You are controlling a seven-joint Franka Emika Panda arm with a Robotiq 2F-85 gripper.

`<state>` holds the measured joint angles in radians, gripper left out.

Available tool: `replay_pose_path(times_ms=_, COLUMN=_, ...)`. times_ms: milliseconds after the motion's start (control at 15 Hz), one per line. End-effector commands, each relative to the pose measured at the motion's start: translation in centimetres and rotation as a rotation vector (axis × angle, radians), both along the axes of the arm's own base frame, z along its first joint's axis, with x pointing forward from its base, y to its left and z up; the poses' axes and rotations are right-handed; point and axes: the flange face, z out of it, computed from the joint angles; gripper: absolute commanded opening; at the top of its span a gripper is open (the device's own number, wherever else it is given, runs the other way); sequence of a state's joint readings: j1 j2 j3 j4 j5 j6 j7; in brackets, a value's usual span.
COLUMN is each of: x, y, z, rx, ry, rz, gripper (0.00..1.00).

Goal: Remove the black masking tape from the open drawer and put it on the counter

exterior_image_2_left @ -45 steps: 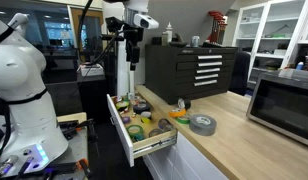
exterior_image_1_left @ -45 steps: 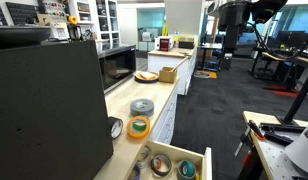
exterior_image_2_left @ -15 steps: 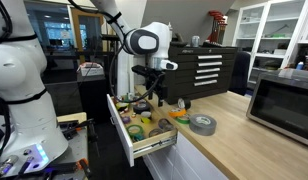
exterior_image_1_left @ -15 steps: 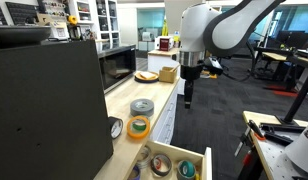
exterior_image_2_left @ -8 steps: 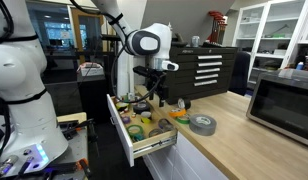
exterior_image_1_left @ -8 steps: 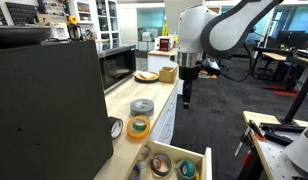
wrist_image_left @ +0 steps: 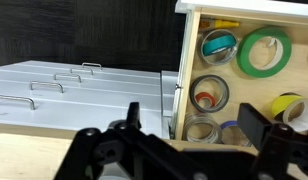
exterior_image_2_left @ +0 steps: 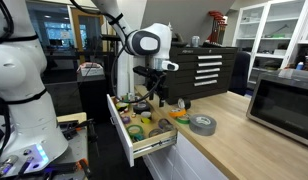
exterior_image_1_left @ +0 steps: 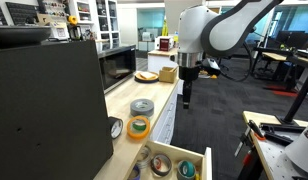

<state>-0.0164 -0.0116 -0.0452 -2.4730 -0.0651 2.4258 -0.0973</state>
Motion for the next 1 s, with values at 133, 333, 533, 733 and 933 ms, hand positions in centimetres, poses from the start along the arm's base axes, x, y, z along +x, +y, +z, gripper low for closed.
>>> replay_pose_path(times_ms=133, x=0.5, y=0.7, z=-1.4, rx=0.023, ry=0.008, rz=0.009, gripper=1.0)
replay_pose_path(times_ms=333, x=1.0, y=2.2, z=-4.0, rx=0.028, ry=0.02, rz=0.023, gripper=1.0)
replay_pose_path(times_ms=533, x=1.7, y=4.4, z=-7.0, rx=0.029, ry=0.019, rz=0.061, gripper=1.0)
replay_pose_path(times_ms=733, x=2.2, y=6.8, z=-9.5, rx=0.043, ry=0.028, rz=0.118, gripper=1.0)
replay_pose_path(times_ms=933, x=2.2, y=9.3, z=-11.8, rx=0.051, ry=0.062, rz=0.199, gripper=1.0)
